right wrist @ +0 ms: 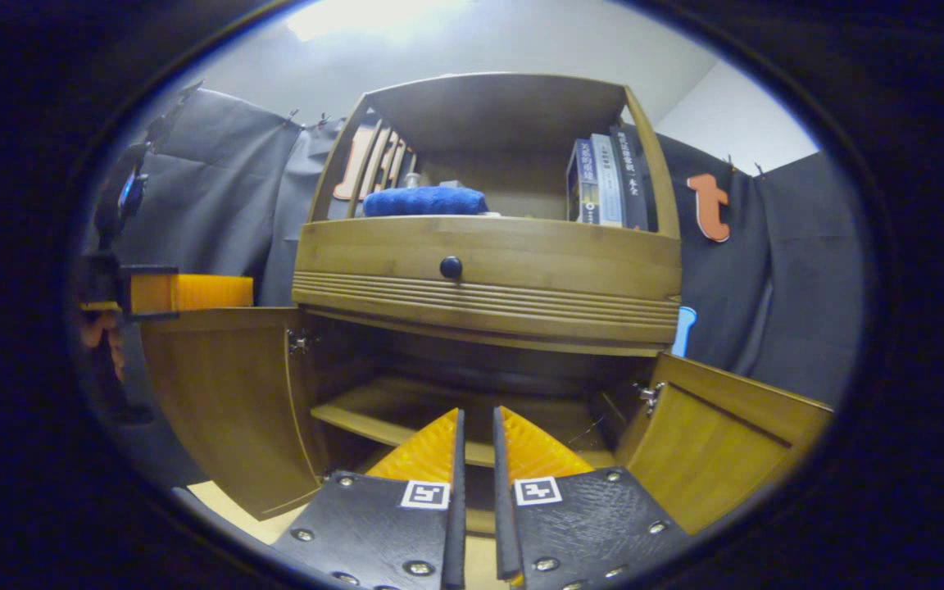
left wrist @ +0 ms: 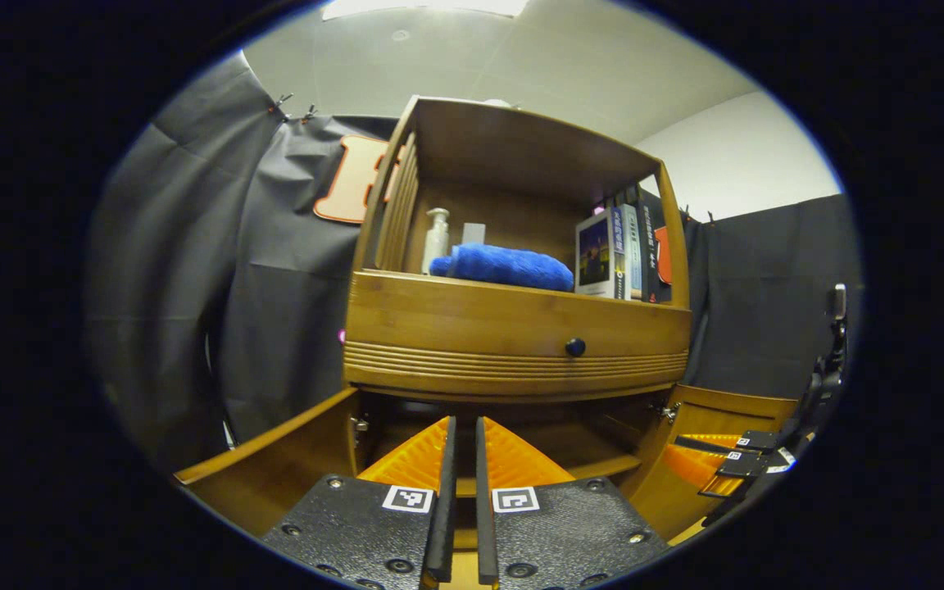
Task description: Open the right door of the double-door shoe cabinet with the right hand, and open the left door with the left hand.
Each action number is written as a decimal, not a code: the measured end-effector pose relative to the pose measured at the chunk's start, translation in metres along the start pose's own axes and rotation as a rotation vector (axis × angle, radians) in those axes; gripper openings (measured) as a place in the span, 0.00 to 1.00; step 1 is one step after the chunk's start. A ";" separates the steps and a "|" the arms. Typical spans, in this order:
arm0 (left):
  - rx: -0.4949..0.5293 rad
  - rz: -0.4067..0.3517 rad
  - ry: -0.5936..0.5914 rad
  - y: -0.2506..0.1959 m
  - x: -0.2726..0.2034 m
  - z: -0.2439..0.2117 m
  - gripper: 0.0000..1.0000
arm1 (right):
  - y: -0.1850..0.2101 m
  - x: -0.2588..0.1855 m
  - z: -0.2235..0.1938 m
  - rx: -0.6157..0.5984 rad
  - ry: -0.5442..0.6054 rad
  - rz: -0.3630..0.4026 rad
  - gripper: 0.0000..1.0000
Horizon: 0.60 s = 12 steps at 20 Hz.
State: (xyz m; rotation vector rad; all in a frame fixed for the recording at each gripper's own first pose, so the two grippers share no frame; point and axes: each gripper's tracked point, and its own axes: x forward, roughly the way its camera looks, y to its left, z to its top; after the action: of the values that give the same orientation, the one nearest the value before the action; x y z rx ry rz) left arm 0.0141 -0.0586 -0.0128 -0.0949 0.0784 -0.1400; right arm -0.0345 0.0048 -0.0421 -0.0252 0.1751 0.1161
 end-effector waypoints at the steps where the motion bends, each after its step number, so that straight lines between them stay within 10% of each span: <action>1: -0.002 -0.017 0.012 -0.007 0.003 -0.006 0.13 | -0.005 -0.003 0.003 0.003 -0.004 -0.013 0.15; 12: 0.032 -0.041 0.033 -0.055 0.022 -0.039 0.12 | -0.025 -0.027 0.024 0.063 -0.053 -0.090 0.15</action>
State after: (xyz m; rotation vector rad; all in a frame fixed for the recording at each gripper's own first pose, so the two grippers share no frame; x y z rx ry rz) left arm 0.0249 -0.1192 -0.0475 -0.0621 0.1068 -0.1836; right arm -0.0539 -0.0218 -0.0138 0.0330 0.1245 0.0216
